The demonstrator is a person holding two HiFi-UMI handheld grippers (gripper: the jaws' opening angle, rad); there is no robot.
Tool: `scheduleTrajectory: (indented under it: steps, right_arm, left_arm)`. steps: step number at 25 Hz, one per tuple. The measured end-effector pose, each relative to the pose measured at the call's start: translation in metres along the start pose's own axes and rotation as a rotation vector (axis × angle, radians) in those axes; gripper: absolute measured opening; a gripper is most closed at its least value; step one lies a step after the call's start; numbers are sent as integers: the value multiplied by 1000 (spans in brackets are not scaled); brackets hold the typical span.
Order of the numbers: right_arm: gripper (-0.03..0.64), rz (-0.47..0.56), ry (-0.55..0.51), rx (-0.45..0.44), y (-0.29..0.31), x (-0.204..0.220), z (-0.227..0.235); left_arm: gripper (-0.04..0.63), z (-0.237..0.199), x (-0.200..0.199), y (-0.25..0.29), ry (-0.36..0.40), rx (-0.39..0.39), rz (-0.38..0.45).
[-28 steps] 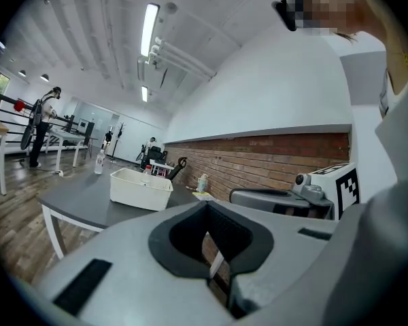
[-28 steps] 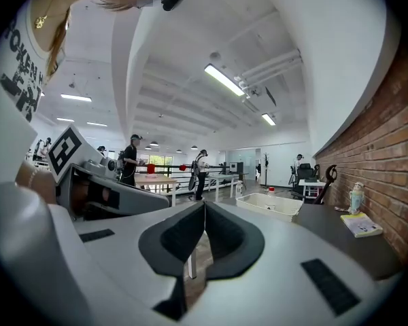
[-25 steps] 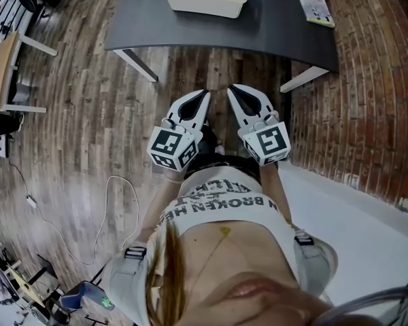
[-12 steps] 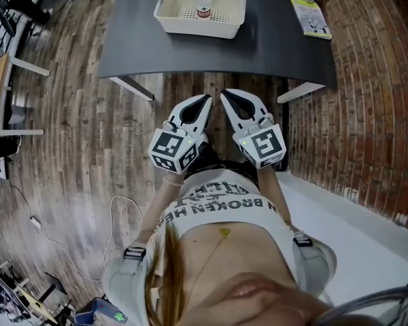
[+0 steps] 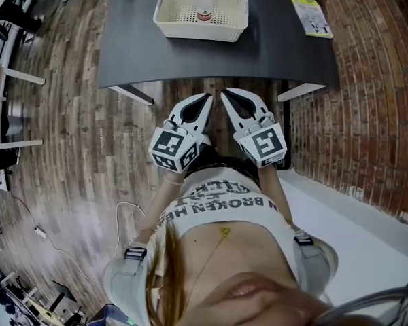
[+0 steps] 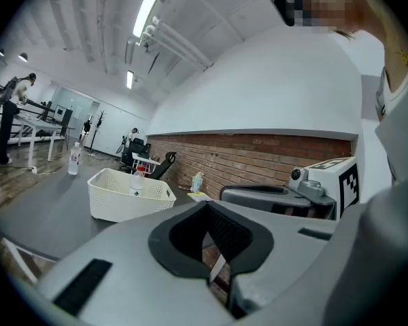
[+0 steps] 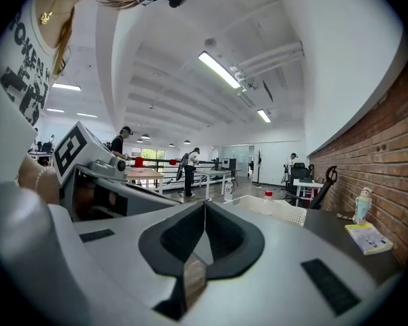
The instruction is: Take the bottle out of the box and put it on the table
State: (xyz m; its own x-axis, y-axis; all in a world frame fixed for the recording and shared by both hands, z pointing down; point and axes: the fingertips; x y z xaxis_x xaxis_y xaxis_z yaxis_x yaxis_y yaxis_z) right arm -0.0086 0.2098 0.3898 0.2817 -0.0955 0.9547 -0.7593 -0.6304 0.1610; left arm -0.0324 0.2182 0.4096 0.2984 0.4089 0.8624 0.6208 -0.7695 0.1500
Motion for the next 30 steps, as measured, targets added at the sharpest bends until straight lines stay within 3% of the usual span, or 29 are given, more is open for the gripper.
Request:
scheduleTrajectory:
  steps: [10,24,30]
  right_arm:
    - [9,-21,-3,14,23,-6,-9]
    - [9,-25,-14,-71,84,-3,24]
    - [9,-19,4,-91,114,-3,50]
  left_arm:
    - [5,-20,-15,-12,0,11,12]
    - [5,-73,-40,9,-60,-86,79]
    - [5,-99,-63,37,-50,-118,58]
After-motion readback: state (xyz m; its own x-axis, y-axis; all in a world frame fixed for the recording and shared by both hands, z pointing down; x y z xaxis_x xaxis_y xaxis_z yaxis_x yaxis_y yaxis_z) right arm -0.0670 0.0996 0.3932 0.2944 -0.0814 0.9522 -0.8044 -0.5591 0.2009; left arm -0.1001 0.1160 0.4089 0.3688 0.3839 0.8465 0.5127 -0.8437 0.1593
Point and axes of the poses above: the fingertips, and each gripper's own axes: y forward along the fingers, z to its right, x out of its underside, and after that the axes turned 11 degrees about -y, right-handed
